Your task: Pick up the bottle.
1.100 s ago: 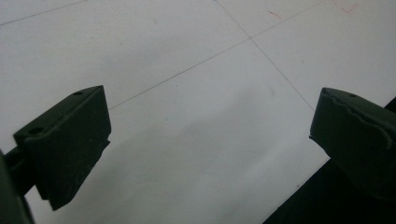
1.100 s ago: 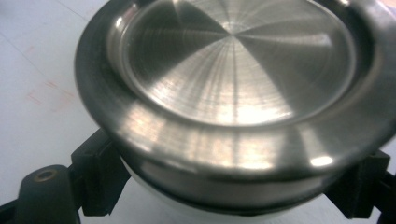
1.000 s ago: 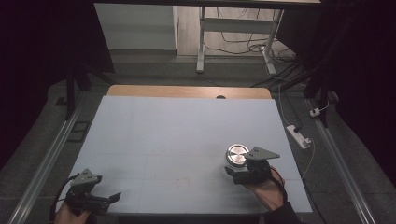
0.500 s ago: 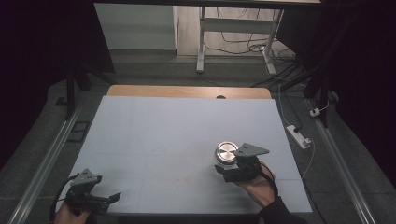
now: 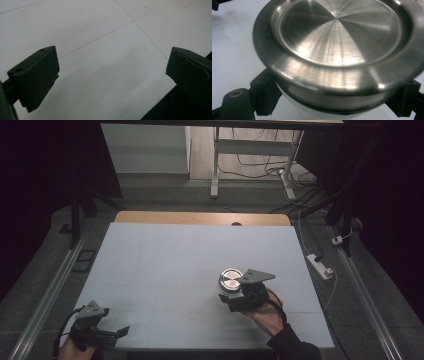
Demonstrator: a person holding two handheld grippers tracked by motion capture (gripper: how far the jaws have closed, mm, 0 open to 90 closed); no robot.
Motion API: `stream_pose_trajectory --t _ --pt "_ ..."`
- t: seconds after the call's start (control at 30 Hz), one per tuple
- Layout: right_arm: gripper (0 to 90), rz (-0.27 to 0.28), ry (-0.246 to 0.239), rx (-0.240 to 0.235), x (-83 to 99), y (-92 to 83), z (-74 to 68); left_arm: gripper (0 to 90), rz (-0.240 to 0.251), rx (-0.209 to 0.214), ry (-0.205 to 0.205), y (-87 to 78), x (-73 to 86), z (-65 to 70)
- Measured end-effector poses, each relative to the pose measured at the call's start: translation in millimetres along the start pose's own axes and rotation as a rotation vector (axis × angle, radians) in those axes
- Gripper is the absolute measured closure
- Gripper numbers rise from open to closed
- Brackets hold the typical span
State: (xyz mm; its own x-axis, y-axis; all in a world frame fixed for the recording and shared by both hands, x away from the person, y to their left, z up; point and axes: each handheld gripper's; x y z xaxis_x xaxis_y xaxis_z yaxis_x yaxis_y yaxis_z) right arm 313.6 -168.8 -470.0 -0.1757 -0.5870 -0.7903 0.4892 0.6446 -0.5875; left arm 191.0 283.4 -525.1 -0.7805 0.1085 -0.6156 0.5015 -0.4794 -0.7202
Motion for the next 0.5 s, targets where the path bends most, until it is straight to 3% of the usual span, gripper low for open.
stream_pose_trajectory --t 0.5 --pt "15.1 0.003 -0.053 -0.05 -21.9 26.4 -10.3 0.0 0.0 0.003 -0.001 0.0 -0.1 -0.4"
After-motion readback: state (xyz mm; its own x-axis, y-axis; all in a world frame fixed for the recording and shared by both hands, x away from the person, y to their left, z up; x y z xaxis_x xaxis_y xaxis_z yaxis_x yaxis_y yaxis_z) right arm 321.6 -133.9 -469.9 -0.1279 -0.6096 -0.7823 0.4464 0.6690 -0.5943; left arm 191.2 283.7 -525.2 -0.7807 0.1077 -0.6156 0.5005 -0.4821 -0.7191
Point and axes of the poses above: each handheld gripper's, and its own axes: y roughly forward along the jaws, x roughly out of its underside, z roughly to its right, and after that the axes turned 12 degrees about -y, right-handed
